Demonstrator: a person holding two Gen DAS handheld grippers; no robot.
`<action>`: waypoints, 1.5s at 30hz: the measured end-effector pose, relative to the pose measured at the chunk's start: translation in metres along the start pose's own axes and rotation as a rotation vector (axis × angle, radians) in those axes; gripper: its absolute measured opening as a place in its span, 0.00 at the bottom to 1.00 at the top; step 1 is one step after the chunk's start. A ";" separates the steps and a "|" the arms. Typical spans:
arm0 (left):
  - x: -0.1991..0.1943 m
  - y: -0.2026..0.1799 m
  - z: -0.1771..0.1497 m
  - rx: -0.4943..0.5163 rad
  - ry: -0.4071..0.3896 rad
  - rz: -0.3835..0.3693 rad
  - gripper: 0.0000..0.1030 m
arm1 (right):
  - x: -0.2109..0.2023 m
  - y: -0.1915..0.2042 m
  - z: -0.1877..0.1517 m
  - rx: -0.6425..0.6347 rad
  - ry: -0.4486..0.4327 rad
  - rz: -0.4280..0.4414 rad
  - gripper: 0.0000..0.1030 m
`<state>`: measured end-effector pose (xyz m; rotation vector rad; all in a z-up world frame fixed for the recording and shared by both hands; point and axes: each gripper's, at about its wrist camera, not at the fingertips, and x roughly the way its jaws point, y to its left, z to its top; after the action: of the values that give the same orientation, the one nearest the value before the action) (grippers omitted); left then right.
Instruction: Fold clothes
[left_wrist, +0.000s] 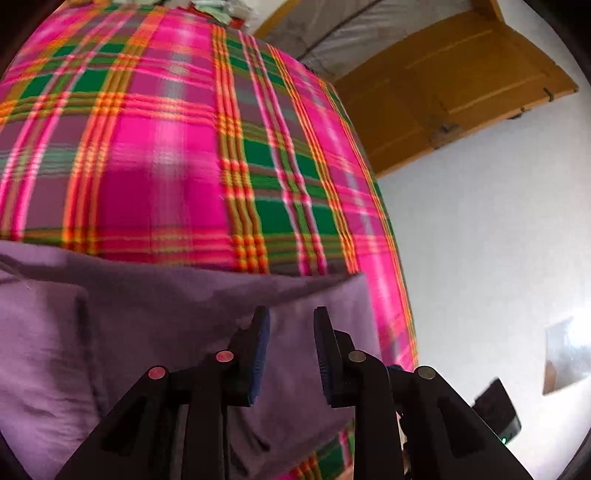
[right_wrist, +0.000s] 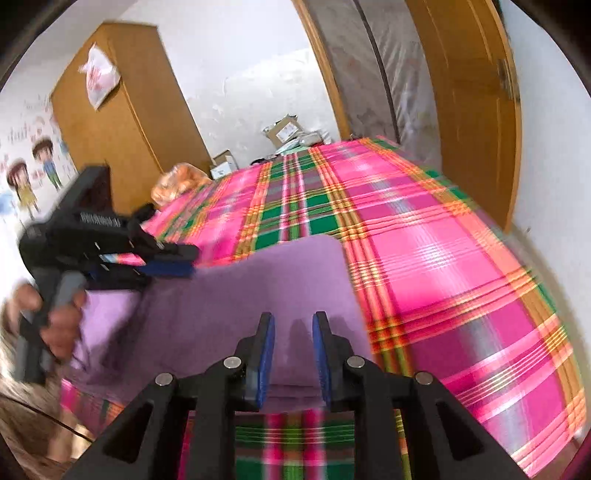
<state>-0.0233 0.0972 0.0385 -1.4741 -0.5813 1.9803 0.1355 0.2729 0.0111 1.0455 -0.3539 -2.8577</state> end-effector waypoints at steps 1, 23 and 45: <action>-0.001 0.000 0.001 -0.004 -0.008 -0.004 0.25 | 0.004 0.001 0.001 -0.010 0.003 -0.011 0.22; -0.023 0.034 0.002 -0.084 0.061 0.097 0.28 | 0.060 0.108 -0.018 -0.248 0.136 0.136 0.34; -0.012 0.039 -0.001 -0.133 0.094 0.043 0.41 | 0.044 0.110 -0.018 -0.189 0.150 0.224 0.04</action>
<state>-0.0273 0.0609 0.0211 -1.6633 -0.6562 1.9241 0.1124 0.1560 -0.0035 1.0980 -0.1728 -2.5404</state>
